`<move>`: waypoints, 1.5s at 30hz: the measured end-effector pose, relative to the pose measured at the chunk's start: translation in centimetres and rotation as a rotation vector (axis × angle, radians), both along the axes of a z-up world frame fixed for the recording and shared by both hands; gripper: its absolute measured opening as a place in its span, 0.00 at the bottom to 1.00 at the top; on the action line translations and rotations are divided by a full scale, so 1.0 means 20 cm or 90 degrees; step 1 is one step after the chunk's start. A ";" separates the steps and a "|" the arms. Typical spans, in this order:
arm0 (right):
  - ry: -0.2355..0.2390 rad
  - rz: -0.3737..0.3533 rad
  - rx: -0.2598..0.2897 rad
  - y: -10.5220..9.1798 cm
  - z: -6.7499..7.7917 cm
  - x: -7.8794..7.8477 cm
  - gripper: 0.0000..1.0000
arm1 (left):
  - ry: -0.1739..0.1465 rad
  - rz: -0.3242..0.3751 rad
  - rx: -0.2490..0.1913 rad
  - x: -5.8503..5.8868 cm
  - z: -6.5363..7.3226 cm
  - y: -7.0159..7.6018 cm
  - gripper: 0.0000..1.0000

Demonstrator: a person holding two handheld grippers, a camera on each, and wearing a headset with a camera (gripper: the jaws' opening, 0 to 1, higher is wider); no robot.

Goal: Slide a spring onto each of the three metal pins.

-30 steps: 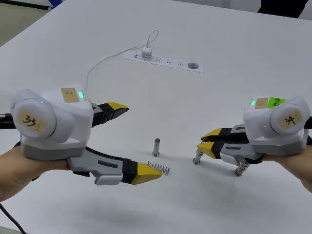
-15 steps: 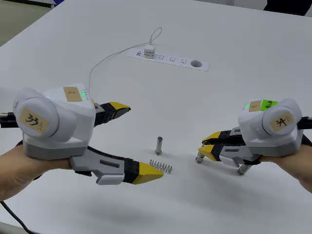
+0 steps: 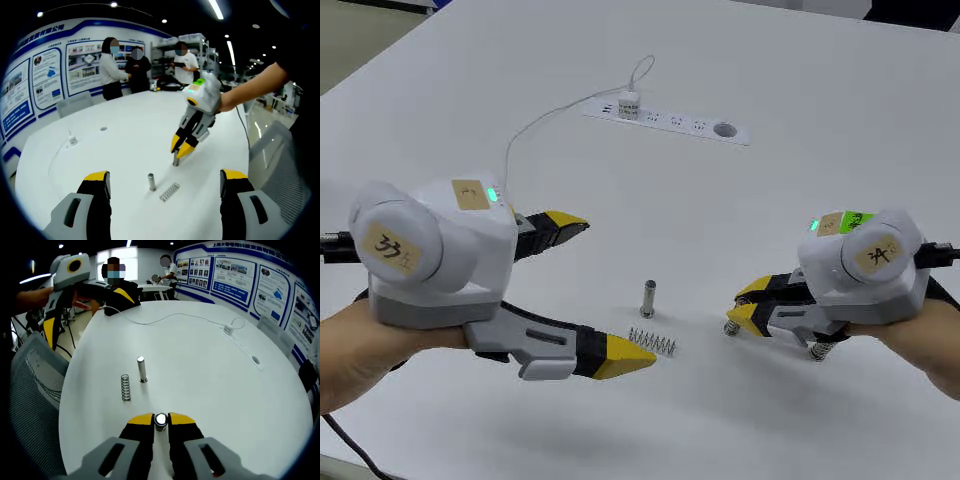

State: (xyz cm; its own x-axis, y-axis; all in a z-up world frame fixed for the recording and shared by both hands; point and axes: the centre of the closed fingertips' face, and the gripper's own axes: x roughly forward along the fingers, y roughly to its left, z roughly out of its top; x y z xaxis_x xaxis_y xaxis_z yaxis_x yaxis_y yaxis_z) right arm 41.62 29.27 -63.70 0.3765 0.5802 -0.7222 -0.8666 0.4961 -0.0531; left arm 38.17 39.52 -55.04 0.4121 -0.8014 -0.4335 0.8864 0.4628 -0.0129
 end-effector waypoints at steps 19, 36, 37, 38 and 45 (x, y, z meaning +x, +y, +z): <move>0.010 -0.007 -0.018 -0.01 -0.03 -0.01 0.11 | -0.003 0.001 0.003 0.00 0.01 0.01 0.92; -0.001 -0.034 -0.010 -0.03 0.03 0.00 0.15 | -0.005 0.004 -0.009 -0.01 0.02 0.01 0.93; -0.004 -0.038 -0.004 -0.03 0.04 0.00 0.15 | -0.005 0.003 -0.010 -0.01 0.02 0.01 0.93; -0.008 -0.040 0.000 -0.02 0.06 0.00 0.15 | -0.006 0.003 -0.010 -0.01 0.03 0.01 0.93; -0.046 -0.019 0.019 0.05 0.16 -0.01 0.15 | -0.011 0.000 -0.018 0.00 0.04 -0.02 0.93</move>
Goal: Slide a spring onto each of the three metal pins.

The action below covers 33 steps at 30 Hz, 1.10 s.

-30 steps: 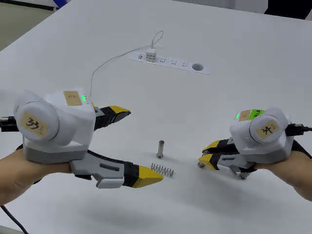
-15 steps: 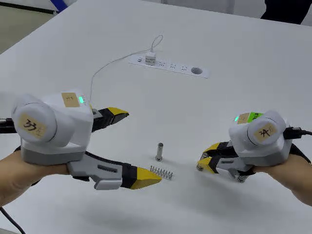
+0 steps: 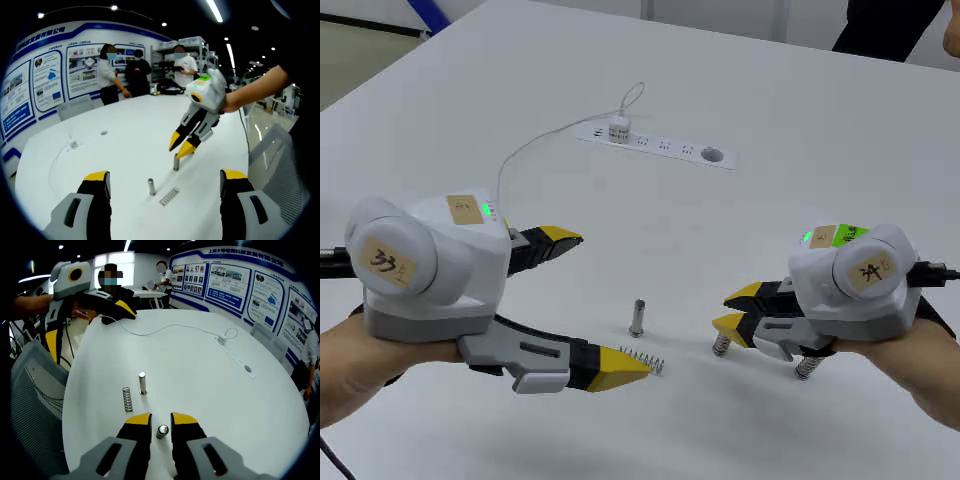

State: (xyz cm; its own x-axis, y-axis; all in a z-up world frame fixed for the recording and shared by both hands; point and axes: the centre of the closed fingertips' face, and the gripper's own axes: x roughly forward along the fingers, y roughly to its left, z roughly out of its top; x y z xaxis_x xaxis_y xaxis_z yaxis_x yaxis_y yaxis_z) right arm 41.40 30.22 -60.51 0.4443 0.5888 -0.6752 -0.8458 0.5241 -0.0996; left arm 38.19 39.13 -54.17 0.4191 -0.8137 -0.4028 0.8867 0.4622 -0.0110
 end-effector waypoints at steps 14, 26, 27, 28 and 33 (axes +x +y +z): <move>0.026 0.043 0.020 0.18 -0.04 -0.11 0.16 | 0.005 -0.007 0.008 -0.02 -0.02 0.03 0.92; 0.070 0.071 -0.003 0.31 -0.23 -0.16 0.16 | 0.007 -0.010 0.039 -0.06 -0.06 0.09 0.92; 0.077 0.065 0.001 0.32 -0.24 -0.16 0.16 | 0.007 -0.011 0.041 -0.07 -0.06 0.09 0.92; 0.084 0.059 0.008 0.32 -0.25 -0.16 0.16 | 0.008 -0.012 0.042 -0.07 -0.06 0.08 0.92; 0.095 0.055 0.008 0.34 -0.28 -0.14 0.16 | 0.017 -0.006 0.039 -0.07 -0.08 0.09 0.92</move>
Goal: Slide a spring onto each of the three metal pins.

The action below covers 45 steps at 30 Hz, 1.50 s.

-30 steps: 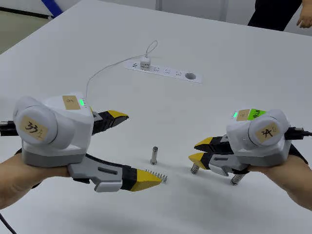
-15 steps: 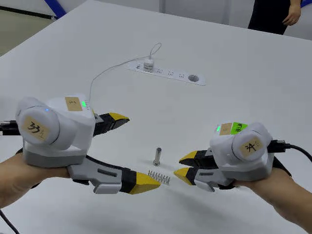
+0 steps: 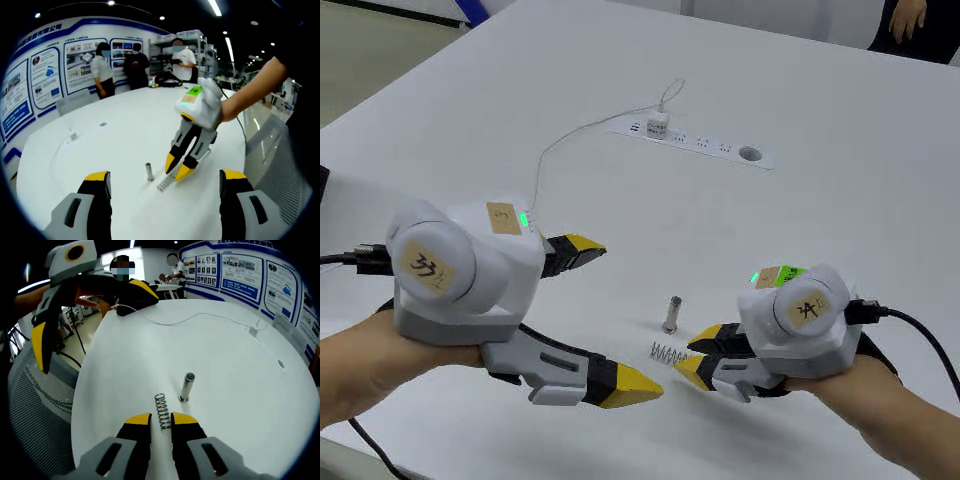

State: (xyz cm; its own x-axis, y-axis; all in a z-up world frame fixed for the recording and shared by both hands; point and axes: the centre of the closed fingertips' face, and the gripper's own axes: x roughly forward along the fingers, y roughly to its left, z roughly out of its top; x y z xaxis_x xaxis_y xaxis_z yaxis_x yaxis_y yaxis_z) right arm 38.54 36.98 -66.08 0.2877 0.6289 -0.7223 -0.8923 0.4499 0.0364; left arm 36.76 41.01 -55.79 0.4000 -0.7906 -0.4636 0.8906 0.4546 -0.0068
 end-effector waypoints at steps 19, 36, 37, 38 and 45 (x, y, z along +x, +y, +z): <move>0.001 0.046 -0.040 0.00 -0.09 -0.03 0.11 | 0.010 0.011 0.005 0.00 -0.02 0.02 0.91; -0.031 0.077 -0.034 -0.04 0.04 -0.09 0.11 | 0.003 0.001 0.012 -0.01 0.02 -0.01 0.89; -0.035 0.081 -0.035 -0.05 0.06 -0.09 0.11 | 0.002 -0.001 0.013 -0.02 0.03 -0.02 0.89; -0.037 0.083 -0.035 -0.06 0.07 -0.09 0.11 | 0.002 -0.002 0.012 -0.02 0.03 -0.02 0.89; -0.080 0.111 -0.011 -0.11 0.25 -0.11 0.11 | -0.017 0.005 -0.003 0.00 0.09 -0.06 0.82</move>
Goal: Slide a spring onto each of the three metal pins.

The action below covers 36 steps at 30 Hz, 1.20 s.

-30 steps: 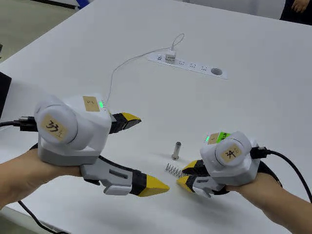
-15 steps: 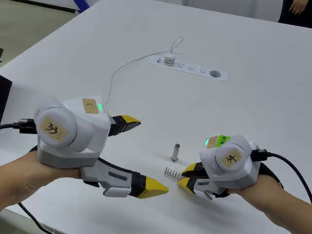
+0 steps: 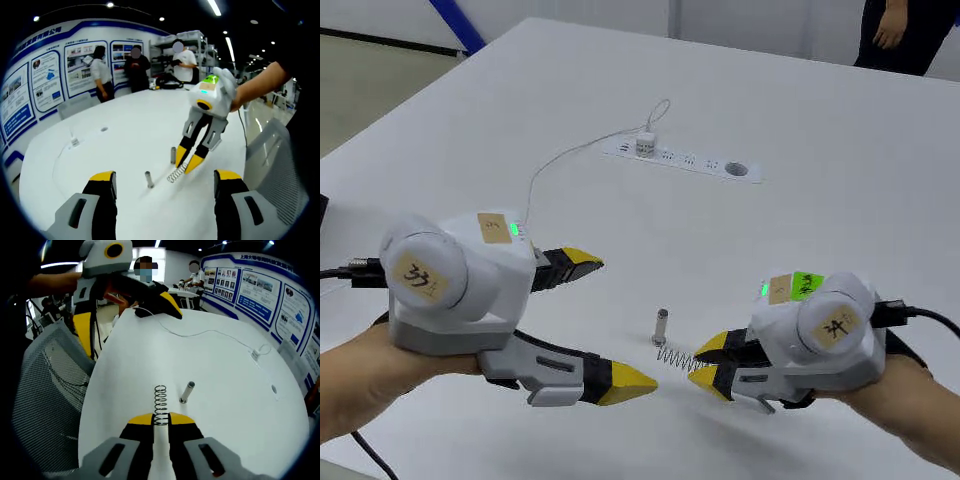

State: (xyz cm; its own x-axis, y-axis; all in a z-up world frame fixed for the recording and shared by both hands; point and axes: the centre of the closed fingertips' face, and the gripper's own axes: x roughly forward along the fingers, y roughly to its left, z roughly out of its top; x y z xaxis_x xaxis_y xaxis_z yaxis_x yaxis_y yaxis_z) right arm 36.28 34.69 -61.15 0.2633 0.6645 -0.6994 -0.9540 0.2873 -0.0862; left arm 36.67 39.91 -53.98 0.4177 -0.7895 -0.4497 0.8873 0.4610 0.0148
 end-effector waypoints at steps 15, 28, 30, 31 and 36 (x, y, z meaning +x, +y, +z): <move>-0.062 0.043 0.021 -0.07 0.30 -0.08 0.11 | -0.014 -0.074 -0.016 -0.11 0.05 -0.17 0.62; -0.082 0.097 0.023 -0.05 0.37 -0.19 0.11 | -0.012 -0.116 -0.026 -0.19 0.08 -0.22 0.42; -0.085 0.106 0.028 -0.04 0.39 -0.20 0.11 | -0.012 -0.121 -0.027 -0.20 0.08 -0.23 0.40; -0.088 0.111 0.029 -0.03 0.39 -0.20 0.11 | -0.011 -0.124 -0.029 -0.20 0.09 -0.24 0.39; -0.093 0.125 0.034 -0.01 0.41 -0.21 0.11 | -0.015 -0.131 -0.033 -0.21 0.10 -0.25 0.32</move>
